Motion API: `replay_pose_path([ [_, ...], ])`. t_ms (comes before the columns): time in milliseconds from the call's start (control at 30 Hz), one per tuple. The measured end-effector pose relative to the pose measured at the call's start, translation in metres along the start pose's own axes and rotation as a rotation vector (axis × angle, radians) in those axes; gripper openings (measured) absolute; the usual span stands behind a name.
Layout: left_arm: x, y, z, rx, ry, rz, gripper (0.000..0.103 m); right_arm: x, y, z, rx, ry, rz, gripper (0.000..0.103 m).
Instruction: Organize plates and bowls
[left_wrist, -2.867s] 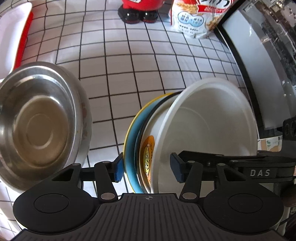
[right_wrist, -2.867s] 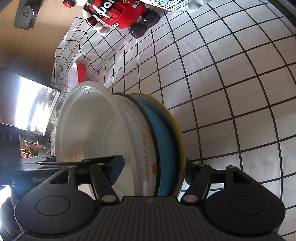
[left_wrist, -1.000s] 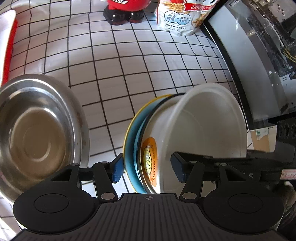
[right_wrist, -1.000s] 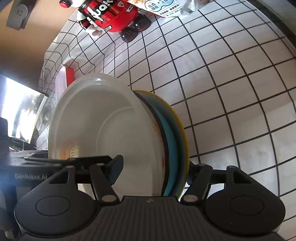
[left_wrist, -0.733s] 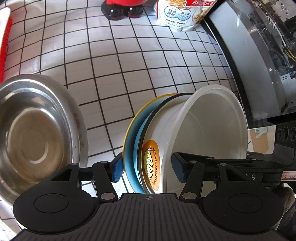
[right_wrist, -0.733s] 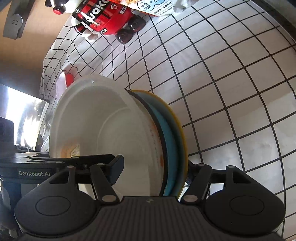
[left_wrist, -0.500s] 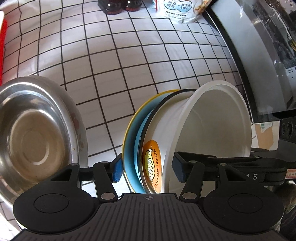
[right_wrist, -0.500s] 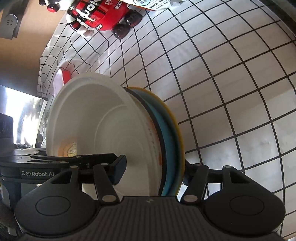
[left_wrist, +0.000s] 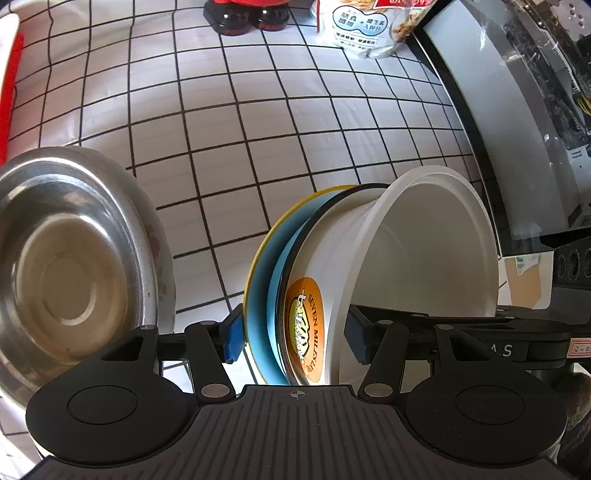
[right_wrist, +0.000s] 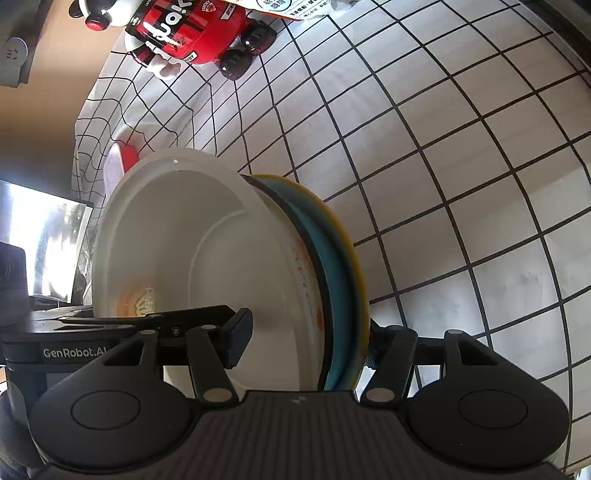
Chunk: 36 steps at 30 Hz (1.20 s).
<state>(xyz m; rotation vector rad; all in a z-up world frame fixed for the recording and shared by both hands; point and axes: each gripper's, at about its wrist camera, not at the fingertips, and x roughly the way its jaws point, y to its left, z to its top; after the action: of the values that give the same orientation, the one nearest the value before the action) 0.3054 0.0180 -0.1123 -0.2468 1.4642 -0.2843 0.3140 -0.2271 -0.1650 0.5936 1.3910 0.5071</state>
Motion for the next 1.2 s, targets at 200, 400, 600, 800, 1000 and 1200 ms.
replay_pose_path([
  [200,-0.003,0.001,-0.002,-0.005,0.0,-0.005,0.058,0.0,0.003,-0.001,0.0,0.014,-0.009,0.061],
  [400,-0.011,0.002,-0.005,-0.005,-0.02,-0.014,0.058,-0.003,0.012,-0.003,-0.015,0.013,-0.02,0.061],
  [600,-0.029,0.007,-0.009,-0.006,-0.055,-0.041,0.058,-0.01,0.033,-0.005,-0.049,-0.005,-0.042,0.061],
  [800,-0.07,0.018,-0.013,-0.004,-0.134,-0.059,0.059,-0.024,0.073,-0.003,-0.127,-0.039,-0.058,0.061],
  [1000,-0.122,0.057,-0.021,-0.055,-0.237,-0.052,0.059,-0.02,0.141,0.003,-0.264,-0.051,-0.046,0.061],
  [1200,-0.138,0.116,-0.038,-0.17,-0.283,-0.04,0.059,0.023,0.199,0.007,-0.36,0.031,-0.042,0.061],
])
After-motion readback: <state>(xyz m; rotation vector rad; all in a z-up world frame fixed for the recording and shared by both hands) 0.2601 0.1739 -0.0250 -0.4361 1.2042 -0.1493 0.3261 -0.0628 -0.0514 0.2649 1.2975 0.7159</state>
